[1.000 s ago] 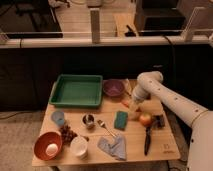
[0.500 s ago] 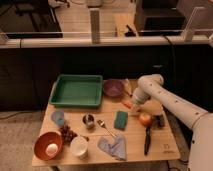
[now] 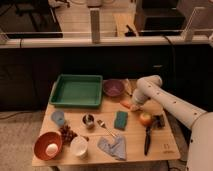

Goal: Place pepper in plastic cup

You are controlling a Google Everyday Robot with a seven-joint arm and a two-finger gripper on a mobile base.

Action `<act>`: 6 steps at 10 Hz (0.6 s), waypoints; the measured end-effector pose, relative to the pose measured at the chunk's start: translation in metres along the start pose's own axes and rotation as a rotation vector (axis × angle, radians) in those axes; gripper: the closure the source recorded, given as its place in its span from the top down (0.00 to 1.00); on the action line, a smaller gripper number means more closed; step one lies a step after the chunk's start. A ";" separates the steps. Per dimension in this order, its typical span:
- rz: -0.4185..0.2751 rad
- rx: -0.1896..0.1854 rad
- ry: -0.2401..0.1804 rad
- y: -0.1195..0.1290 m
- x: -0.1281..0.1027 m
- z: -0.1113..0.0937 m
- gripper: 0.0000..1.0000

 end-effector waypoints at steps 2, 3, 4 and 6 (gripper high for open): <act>-0.004 0.003 0.001 0.000 0.000 -0.001 0.01; -0.012 0.010 -0.003 0.000 0.000 -0.004 0.00; -0.014 0.018 -0.014 -0.002 -0.002 -0.013 0.00; -0.023 0.031 -0.053 -0.009 -0.013 -0.040 0.00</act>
